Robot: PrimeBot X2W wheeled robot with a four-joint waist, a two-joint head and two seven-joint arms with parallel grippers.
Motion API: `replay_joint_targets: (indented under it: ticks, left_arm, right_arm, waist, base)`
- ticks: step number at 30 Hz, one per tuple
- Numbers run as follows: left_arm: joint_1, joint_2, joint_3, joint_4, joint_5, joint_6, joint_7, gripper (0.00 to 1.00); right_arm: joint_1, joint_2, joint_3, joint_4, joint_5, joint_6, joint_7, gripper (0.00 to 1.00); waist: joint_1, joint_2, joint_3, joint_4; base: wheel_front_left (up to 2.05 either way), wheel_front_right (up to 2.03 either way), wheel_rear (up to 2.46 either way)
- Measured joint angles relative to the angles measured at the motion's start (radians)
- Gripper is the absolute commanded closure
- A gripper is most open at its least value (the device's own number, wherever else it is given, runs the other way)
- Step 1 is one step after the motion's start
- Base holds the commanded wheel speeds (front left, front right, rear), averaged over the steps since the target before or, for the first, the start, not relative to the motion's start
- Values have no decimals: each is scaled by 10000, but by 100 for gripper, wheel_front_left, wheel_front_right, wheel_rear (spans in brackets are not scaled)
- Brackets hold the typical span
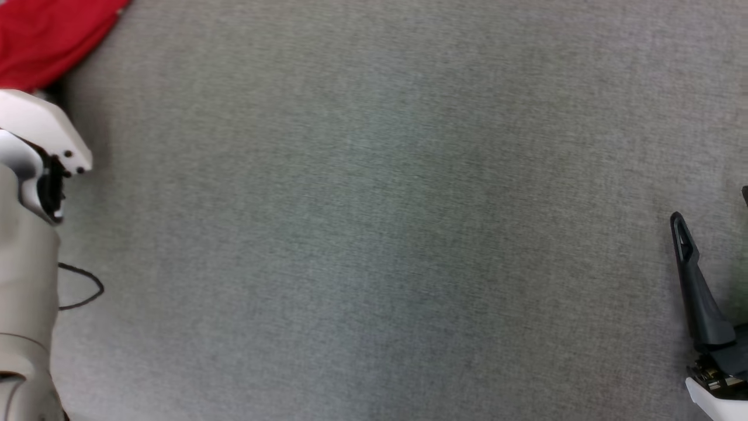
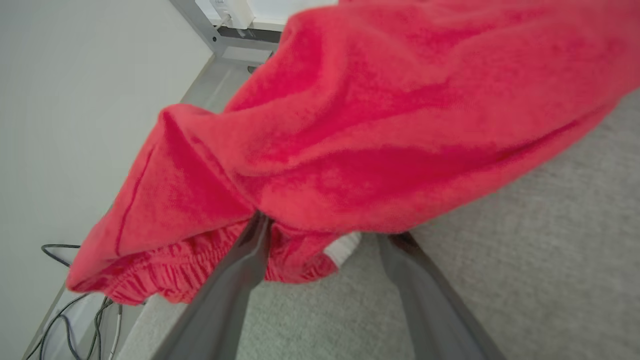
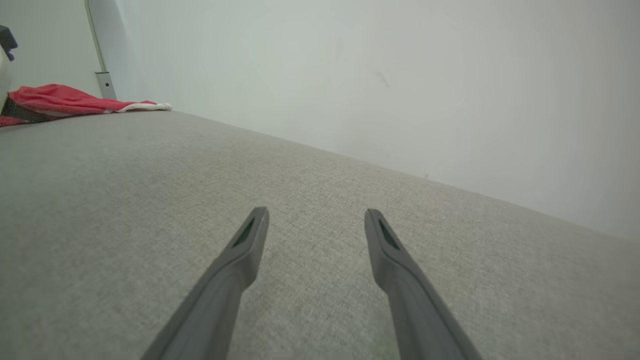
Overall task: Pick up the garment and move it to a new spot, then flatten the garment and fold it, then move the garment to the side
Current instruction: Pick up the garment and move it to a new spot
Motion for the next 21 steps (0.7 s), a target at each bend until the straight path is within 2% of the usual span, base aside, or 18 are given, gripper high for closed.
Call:
replay_joint_targets:
  ticks: [1,2,3,13,21]
  left_arm:
    - [-69,42,38,115,-42,-15,-21,5]
    - [-115,79,61,199,-115,-17,-25,85]
    - [-136,119,50,261,-117,-27,-54,100]
    - [-358,69,203,535,-476,-343,-982,100]
    - [-703,130,-251,343,-422,-1014,-1733,100]
  right_arm:
    - [29,6,-12,-54,-2,0,44,0]
    - [69,6,-33,-90,-2,0,50,0]
    - [109,8,-58,-107,-2,0,56,0]
    - [166,270,2,604,-12,-8,13,0]
    - [221,828,178,1595,77,-6,-153,0]
  waist:
    - [0,0,45,-81]
    - [-1,0,74,-151]
    - [-1,0,89,-206]
    - [0,0,-568,-189]
    - [-1,0,-1883,-176]
  base:
    - [0,0,0]
    - [0,0,0]
    - [0,0,0]
    - [0,0,0]
    - [0,0,0]
